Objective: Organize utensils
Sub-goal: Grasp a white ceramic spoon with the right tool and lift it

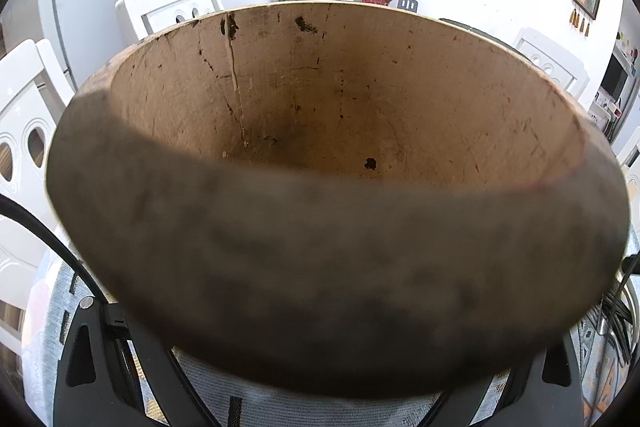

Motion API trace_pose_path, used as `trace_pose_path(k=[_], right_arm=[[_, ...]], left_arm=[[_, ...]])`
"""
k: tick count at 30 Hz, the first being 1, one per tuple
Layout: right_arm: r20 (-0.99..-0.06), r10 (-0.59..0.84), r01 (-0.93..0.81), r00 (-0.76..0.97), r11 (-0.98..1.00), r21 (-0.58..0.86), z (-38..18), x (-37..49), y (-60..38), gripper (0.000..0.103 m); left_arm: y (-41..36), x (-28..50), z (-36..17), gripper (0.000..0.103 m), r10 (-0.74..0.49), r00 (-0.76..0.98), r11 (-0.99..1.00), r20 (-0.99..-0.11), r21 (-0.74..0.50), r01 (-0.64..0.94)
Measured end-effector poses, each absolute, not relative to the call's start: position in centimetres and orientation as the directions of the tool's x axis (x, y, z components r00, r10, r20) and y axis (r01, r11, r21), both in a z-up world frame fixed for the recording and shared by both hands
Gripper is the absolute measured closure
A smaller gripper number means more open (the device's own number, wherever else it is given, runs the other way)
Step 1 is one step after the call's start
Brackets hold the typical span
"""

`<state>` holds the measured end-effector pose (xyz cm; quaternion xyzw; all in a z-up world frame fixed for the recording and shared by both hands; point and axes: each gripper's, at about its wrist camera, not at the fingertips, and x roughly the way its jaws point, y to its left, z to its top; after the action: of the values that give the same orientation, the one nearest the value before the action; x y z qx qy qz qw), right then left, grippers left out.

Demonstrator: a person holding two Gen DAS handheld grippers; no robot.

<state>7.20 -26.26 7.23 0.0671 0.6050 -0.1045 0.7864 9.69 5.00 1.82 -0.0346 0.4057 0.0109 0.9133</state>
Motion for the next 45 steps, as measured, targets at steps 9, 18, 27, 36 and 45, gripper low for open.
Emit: trace_pose_path(k=[9, 18, 27, 36, 45], right_arm=[[-0.964, 0.040, 0.342, 0.262, 0.930, 0.132, 8.0, 7.5, -30.6, 0.078], [-0.986, 0.066, 0.348, 0.150, 0.930, 0.115, 5.4, 7.8, -30.9, 0.045], [-0.988, -0.002, 0.301, 0.155, 0.953, 0.045, 5.7, 8.0, -28.1, 0.090], [-0.991, 0.062, 0.254, 0.117, 0.963, 0.091, 4.5, 9.6, -27.4, 0.091], [-0.934, 0.136, 0.135, 0.330, 0.973, 0.189, 10.9, 10.3, -25.7, 0.095]], left_arm=[[4.8, 9.7, 1.6, 0.005, -0.009, 0.664, 0.997, -0.748, -0.056, -0.049], [4.8, 9.7, 1.6, 0.005, -0.009, 0.665, 0.997, -0.747, -0.056, -0.049], [4.8, 9.7, 1.6, 0.005, -0.009, 0.665, 0.997, -0.747, -0.056, -0.049], [4.8, 9.6, 1.6, 0.005, -0.010, 0.665, 0.997, -0.747, -0.057, -0.049], [4.7, 9.6, 1.6, 0.005, -0.010, 0.665, 0.997, -0.747, -0.057, -0.049]])
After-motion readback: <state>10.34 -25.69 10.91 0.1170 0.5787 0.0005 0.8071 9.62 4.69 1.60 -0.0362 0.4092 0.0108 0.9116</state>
